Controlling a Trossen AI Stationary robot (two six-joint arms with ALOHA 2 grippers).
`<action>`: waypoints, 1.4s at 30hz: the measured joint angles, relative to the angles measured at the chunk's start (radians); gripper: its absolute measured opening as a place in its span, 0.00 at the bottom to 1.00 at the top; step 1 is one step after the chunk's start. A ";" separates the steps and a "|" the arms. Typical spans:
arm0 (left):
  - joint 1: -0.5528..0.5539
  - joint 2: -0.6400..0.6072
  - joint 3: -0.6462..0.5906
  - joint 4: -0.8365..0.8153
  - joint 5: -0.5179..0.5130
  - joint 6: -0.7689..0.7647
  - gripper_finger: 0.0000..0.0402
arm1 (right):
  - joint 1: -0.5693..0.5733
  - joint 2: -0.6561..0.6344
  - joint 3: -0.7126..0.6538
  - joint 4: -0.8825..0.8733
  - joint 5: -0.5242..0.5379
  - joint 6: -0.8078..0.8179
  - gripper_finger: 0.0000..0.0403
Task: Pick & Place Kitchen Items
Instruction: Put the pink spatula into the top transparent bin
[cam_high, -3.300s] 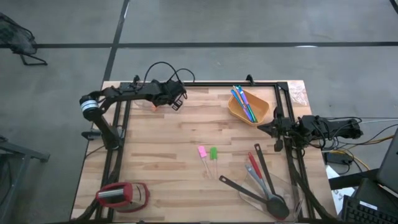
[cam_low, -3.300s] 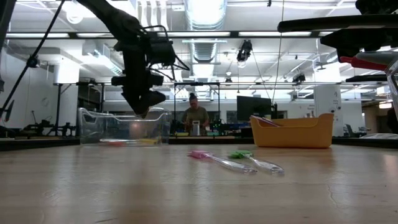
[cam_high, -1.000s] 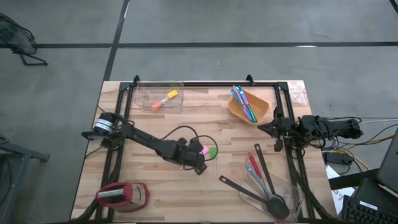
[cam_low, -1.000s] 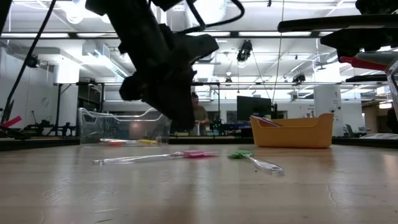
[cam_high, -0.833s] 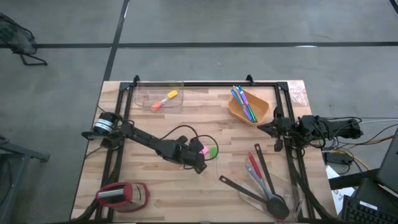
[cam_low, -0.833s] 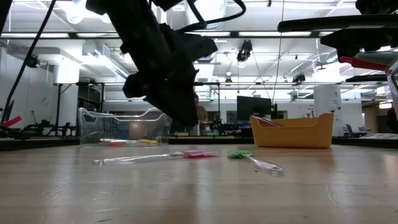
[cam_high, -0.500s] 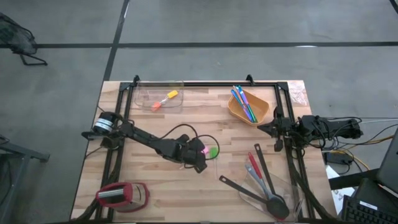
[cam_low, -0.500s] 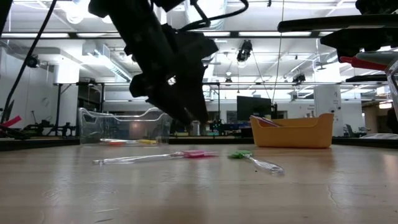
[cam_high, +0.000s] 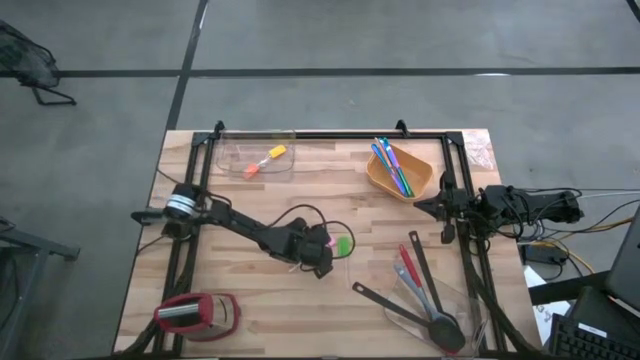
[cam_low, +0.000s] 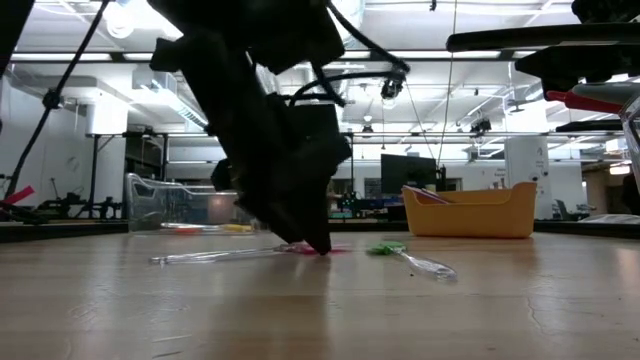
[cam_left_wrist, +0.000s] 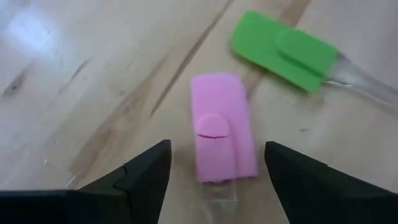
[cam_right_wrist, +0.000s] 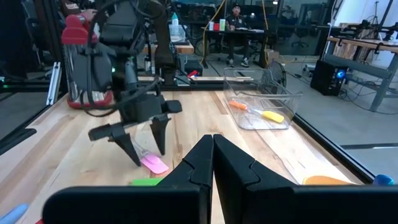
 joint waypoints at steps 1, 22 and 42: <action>0.001 0.003 0.001 0.003 0.014 0.002 0.66 | 0.000 0.000 0.000 0.000 0.000 0.000 0.02; 0.048 0.014 -0.097 0.065 0.091 0.025 0.25 | 0.000 0.000 0.000 0.000 0.000 0.000 0.02; 0.053 -0.053 -0.093 0.060 0.081 0.105 0.01 | 0.000 0.000 0.000 0.000 0.000 0.000 0.02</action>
